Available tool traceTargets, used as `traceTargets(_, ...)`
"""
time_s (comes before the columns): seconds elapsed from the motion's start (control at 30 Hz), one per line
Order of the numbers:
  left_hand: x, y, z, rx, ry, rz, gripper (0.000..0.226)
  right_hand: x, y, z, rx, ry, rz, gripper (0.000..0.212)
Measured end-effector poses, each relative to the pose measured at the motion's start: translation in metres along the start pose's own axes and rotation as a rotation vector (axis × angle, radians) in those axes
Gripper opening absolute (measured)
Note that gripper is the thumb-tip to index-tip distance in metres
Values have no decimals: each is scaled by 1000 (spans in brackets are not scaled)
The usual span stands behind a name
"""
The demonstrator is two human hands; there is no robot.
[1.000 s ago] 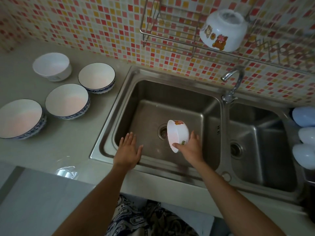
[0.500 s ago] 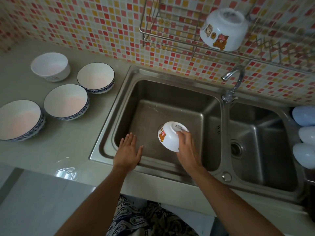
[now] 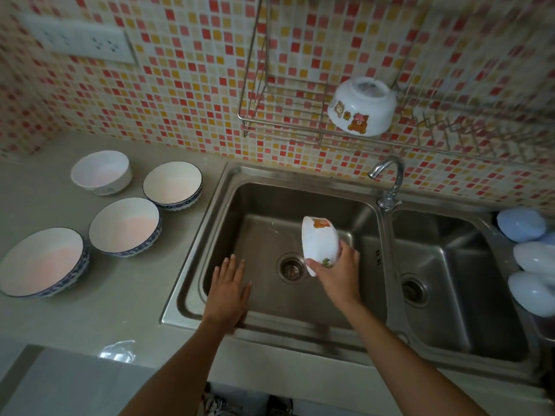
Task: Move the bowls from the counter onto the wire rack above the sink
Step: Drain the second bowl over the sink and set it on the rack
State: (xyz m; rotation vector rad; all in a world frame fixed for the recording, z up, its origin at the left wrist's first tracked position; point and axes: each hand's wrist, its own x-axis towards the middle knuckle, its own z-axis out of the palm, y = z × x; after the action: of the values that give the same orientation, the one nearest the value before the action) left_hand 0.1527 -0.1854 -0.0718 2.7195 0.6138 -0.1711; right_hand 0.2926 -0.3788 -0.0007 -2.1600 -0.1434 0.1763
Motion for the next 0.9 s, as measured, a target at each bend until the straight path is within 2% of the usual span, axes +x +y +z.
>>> traceTargets(0.1,28,12,-38,32,173,73,74,12,-31,-17,380,-98,183,56)
traceTargets(0.17,49,26,-74,36,290,116,67,19,-47,-27,547,-132,235,43)
traceTargets(0.23,67,44,-114,31,410,161,63,24,-60,-36,632,-131,284,39)
traceTargets(0.33,85,72,-170,51,592,243,58,28,-78,-51,761,-167,364,44)
traceTargets(0.4,96,84,-199,57,645,276,58,29,-90,-61,870,-199,384,42)
traceTargets(0.5,116,89,-226,94,640,284,59,32,-108,-74,1000,-250,366,39)
traceTargets(0.67,134,75,-226,191,504,217,61,46,-145,-85,1066,-294,330,54)
traceTargets(0.9,132,71,-229,179,440,242,62,87,-210,-95,1123,-251,212,62)
